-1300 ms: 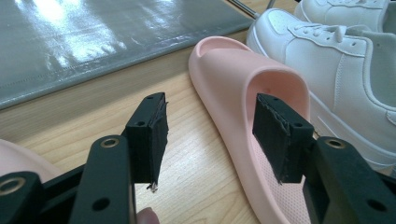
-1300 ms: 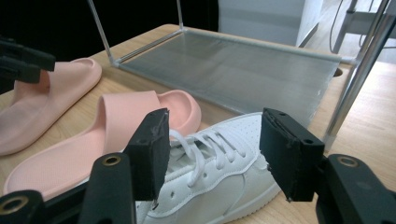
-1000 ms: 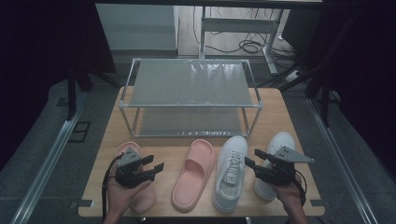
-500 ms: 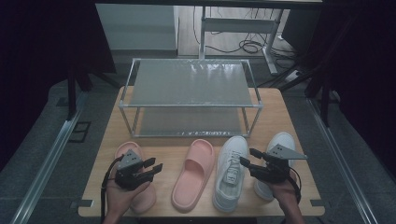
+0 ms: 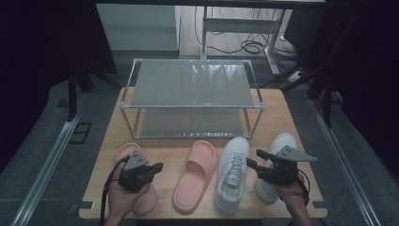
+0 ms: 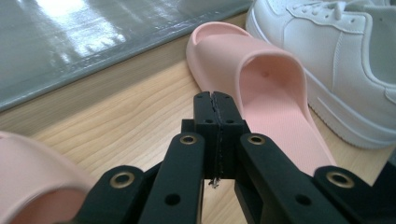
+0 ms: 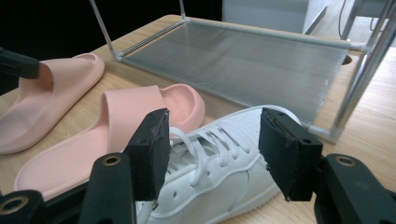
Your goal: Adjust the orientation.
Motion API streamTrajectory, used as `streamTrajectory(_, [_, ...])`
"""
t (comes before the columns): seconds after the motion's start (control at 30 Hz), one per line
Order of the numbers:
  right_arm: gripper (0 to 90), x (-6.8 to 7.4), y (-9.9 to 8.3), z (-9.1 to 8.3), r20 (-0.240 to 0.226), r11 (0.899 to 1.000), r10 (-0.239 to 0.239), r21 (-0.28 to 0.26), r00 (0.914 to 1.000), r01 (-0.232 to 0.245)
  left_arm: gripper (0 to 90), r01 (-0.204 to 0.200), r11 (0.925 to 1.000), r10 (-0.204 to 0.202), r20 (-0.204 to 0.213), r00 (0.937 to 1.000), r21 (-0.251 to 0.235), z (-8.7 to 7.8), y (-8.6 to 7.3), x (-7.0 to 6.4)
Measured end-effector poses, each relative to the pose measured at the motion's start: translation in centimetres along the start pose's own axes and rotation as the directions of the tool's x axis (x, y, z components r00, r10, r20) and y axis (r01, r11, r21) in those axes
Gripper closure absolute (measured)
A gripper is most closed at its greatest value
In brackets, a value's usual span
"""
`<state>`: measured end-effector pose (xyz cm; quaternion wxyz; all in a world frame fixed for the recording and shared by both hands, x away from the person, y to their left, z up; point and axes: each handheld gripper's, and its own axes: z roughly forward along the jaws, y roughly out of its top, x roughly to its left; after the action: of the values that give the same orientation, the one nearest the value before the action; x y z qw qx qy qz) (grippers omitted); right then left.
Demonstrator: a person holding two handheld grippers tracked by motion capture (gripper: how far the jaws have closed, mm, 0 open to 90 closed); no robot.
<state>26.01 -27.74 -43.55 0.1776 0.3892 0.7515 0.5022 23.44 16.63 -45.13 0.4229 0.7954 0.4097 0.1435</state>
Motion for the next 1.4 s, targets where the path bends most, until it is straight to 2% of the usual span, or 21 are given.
streamTrajectory(0.13, [44.3, 0.1, -0.2, -0.5, 0.023, 1.0, 0.005, -0.001, 0.9997, -0.005, 90.0, 0.018, 0.9997, -0.018, -0.012, 0.9998, -0.019, -1.4, -0.4, 1.2])
streamTrajectory(0.27, [44.4, 0.0, -0.1, -0.8, 0.038, 1.0, 0.012, -0.012, 0.9992, -0.011, 90.0, 0.054, 0.9974, -0.057, -0.05, 0.9971, -0.048, -3.1, -1.4, 2.8])
streamTrajectory(0.33, [44.4, 0.0, -0.1, -0.7, 0.038, 1.0, 0.011, -0.01, 0.9992, -0.01, 90.0, 0.057, 0.9971, -0.06, -0.059, 0.9965, -0.05, -3.4, -1.7, 3.2])
streamTrajectory(0.43, [44.4, -0.2, -0.3, -0.3, 0.036, 1.0, 0.011, -0.001, 0.9993, -0.011, 90.0, 0.084, 0.9953, -0.088, -0.098, 0.9913, -0.048, -4.4, -2.5, 4.6])
streamTrajectory(0.57, [44.4, -0.2, -0.5, 0.0, 0.035, 1.0, 0.009, 0.01, 0.9993, -0.01, 90.0, 0.101, 0.9934, -0.107, -0.123, 0.9866, -0.054, -5.2, -2.9, 5.5])
streamTrajectory(0.6, [44.4, -0.2, -0.5, 0.0, 0.035, 1.0, 0.009, 0.01, 0.9993, -0.01, 90.0, 0.107, 0.9926, -0.114, -0.132, 0.9847, -0.058, -5.4, -3.1, 5.9])
streamTrajectory(0.63, [44.4, -0.1, -0.5, 0.0, 0.038, 1.0, 0.007, 0.01, 0.9993, -0.007, 90.0, 0.121, 0.9906, -0.13, -0.149, 0.9803, -0.063, -5.7, -3.5, 6.6])
streamTrajectory(0.7, [44.4, -0.1, -0.5, -0.1, 0.037, 1.0, 0.007, 0.008, 0.9993, -0.007, 90.0, 0.131, 0.9894, -0.139, -0.157, 0.9778, -0.063, -5.8, -3.7, 7.0])
streamTrajectory(0.8, [44.4, 0.0, -0.3, -0.1, 0.039, 1.0, 0.001, 0.003, 0.9992, -0.001, 90.0, 0.17, 0.9841, -0.177, -0.187, 0.9664, -0.051, -5.9, -4.9, 8.6])
streamTrajectory(0.83, [44.4, 0.0, -0.3, -0.1, 0.039, 1.0, 0.002, 0.003, 0.9992, -0.002, 90.0, 0.18, 0.9825, -0.186, -0.192, 0.9636, -0.047, -5.9, -5.2, 8.9])
streamTrajectory(0.87, [44.4, -0.1, -0.3, -0.1, 0.04, 1.0, 0.002, 0.002, 0.9992, -0.002, 90.0, 0.18, 0.9825, -0.186, -0.192, 0.9636, -0.047, -5.9, -5.2, 8.9])
streamTrajectory(0.9, [44.4, -0.1, -0.3, -0.1, 0.041, 1.0, 0.003, 0.003, 0.9991, -0.003, 90.0, 0.196, 0.9798, -0.2, -0.203, 0.9586, -0.039, -5.9, -5.8, 9.5])
streamTrajectory(0.93, [44.4, -0.1, -0.3, -0.1, 0.041, 1.0, 0.003, 0.003, 0.9991, -0.003, 90.0, 0.196, 0.9798, -0.2, -0.203, 0.9586, -0.039, -5.9, -5.8, 9.5])
streamTrajectory(0.97, [44.4, -0.2, -0.4, -0.1, 0.042, 1.0, 0.006, 0.003, 0.9991, -0.006, 90.0, 0.212, 0.9767, -0.214, -0.213, 0.9532, -0.033, -5.8, -6.3, 10.1])
streamTrajectory(1.0, [44.4, -0.2, -0.4, -0.1, 0.042, 1.0, 0.006, 0.003, 0.9991, -0.006, 90.0, 0.212, 0.9767, -0.214, -0.213, 0.9532, -0.033, -5.8, -6.3, 10.1])
streamTrajectory(1.07, [44.4, -0.2, -0.4, -0.1, 0.044, 1.0, 0.008, 0.005, 0.999, -0.008, 90.0, 0.235, 0.9715, -0.236, -0.221, 0.9464, -0.027, -5.5, -6.9, 10.7])
streamTrajectory(1.4, [44.4, -0.2, -0.5, 0.1, 0.045, 1.0, 0.003, 0.014, 0.999, -0.004, 90.0, 0.26, 0.9657, -0.254, -0.235, 0.9383, -0.006, -4.4, -7.5, 12.1])
